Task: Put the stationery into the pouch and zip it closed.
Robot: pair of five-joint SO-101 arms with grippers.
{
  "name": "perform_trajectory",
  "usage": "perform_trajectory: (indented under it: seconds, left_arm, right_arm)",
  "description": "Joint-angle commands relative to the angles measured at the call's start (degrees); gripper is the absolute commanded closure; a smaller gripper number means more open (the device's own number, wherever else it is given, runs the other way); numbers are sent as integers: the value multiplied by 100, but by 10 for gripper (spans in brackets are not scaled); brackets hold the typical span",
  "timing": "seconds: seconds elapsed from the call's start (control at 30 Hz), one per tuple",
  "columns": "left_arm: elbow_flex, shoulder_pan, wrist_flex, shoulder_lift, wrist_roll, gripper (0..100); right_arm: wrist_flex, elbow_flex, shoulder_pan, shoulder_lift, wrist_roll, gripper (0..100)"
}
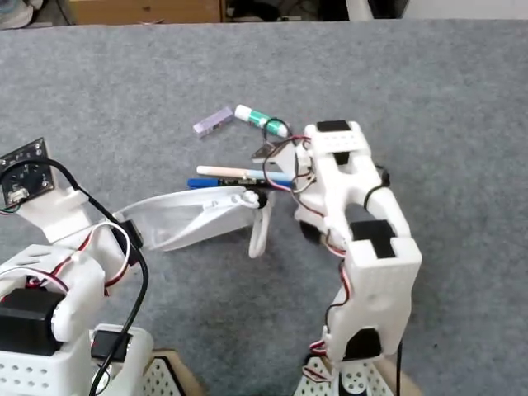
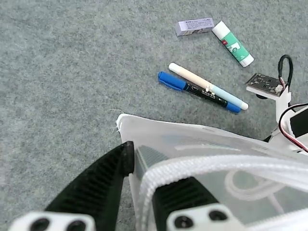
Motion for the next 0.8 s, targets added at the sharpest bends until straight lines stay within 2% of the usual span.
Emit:
perform_trajectory:
  seconds: [0.0,0.1,0.37,0.77]
  left_arm:
    - [-189,-84,-97,0,-70,972]
    - [-189,-84,-97,0,-70,972]
    - [-189,-84,-88,-9,-70,972]
    - [-189,-84,-88,-9,-70,972]
  right_arm:
    - [334,101,-343,57,-53,808]
    - [299,224,-396,-207,-62,761]
    - [-88,382,-422,92,-273,784]
    - [-132,268,-404,277,-316,836]
